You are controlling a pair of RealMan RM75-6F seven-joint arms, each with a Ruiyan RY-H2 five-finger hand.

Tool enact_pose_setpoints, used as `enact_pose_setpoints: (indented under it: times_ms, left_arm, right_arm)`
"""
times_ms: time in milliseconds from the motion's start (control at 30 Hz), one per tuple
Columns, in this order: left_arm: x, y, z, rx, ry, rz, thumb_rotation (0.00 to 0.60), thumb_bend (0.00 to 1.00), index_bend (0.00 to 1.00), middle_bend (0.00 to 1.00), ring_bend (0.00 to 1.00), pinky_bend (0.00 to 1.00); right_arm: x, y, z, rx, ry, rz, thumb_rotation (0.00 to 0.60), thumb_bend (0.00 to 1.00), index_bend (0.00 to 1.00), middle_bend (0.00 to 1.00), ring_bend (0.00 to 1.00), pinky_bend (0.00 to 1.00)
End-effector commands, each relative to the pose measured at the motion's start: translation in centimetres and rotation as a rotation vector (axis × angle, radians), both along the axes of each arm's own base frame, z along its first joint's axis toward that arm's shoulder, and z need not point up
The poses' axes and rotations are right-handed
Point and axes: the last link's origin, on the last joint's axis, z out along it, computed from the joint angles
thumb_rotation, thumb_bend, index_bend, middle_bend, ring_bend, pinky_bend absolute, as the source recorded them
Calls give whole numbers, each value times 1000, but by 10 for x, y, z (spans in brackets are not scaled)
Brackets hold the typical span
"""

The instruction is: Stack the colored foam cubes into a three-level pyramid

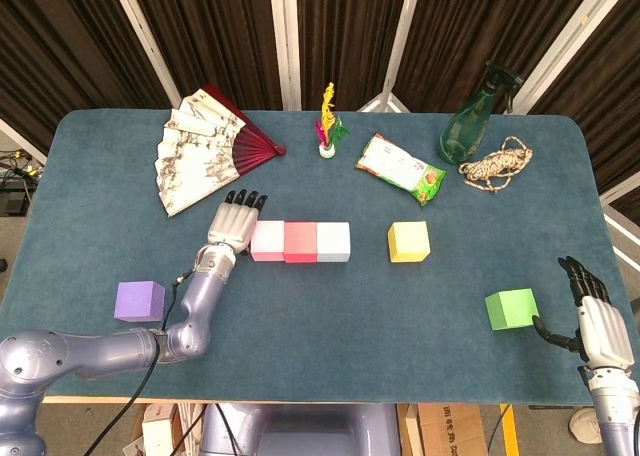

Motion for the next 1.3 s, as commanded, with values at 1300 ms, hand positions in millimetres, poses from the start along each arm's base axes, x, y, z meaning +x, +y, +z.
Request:
enact_pose_setpoints:
  times_ms: [1300]
  left_arm:
    - [-78,-102,177,306,-268,55,600,155,0,44,0,31]
  right_arm:
    - [1,2,0,1,48,1,600,324,0,0,0,0]
